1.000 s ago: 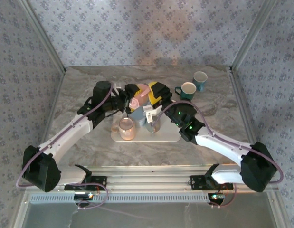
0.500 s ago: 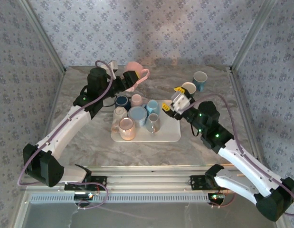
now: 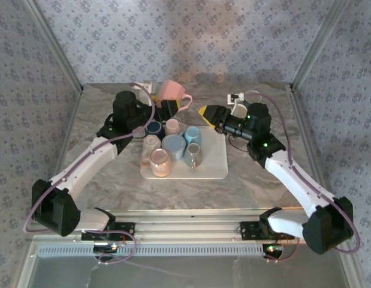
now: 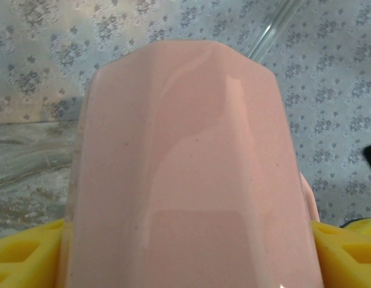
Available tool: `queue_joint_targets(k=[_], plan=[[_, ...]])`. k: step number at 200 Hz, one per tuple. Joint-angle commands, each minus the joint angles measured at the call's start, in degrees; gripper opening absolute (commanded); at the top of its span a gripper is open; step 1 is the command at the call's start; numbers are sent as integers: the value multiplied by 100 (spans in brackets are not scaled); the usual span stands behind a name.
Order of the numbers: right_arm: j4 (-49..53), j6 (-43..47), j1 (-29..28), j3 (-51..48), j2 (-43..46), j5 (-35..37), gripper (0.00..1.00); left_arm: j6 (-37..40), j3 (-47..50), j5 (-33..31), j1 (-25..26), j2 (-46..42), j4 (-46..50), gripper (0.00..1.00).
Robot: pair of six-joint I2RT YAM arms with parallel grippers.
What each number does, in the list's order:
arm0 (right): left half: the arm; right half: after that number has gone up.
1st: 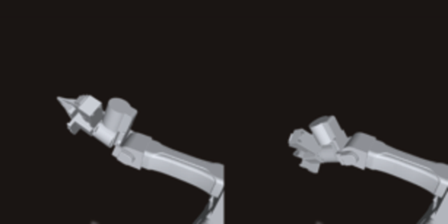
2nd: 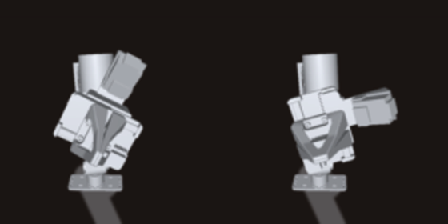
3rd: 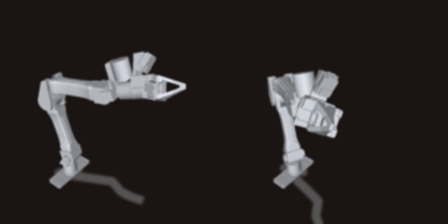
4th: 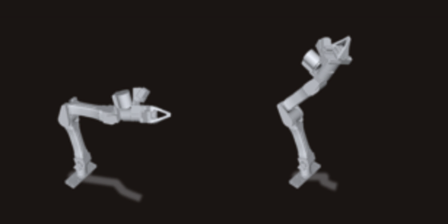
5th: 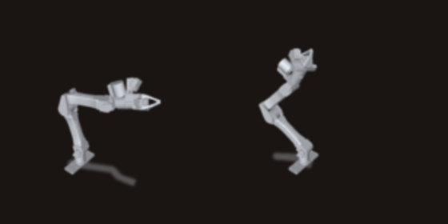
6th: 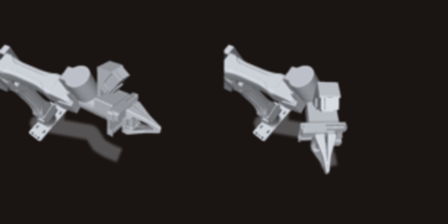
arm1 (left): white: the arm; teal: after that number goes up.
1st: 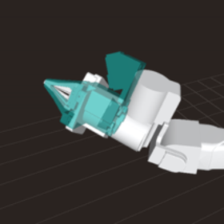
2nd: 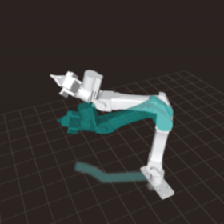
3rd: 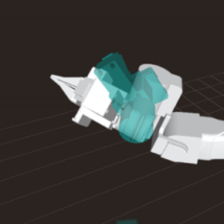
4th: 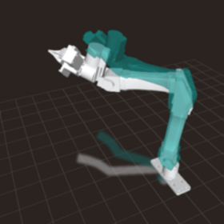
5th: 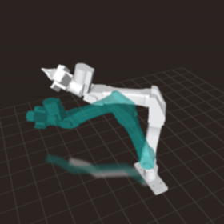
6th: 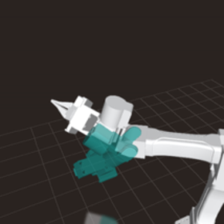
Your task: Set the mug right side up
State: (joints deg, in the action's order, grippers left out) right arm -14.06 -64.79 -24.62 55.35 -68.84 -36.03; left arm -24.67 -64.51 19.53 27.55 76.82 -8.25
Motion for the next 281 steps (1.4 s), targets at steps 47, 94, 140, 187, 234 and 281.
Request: queue_joint_targets(k=[47,94,140,187,234,281], plan=[[-387,-820,411,827,-659,-1638,48,436,-183,798,82,-169,-1070,28],[525,21,576,1533,-1052,-2201,47,404,-262,959,81,-98,-1001,28],[923,310,627,1804,-1362,-2452,46,376,-290,1085,84,-62,-1023,28],[1009,366,641,1854,-1472,-2460,43,327,-325,1181,89,-20,-1053,28],[698,223,618,1741,-1435,-2441,38,274,-342,1265,90,15,-1078,28],[538,153,494,1771,-1510,-2514,31,269,-408,1467,160,105,-1077,28]])
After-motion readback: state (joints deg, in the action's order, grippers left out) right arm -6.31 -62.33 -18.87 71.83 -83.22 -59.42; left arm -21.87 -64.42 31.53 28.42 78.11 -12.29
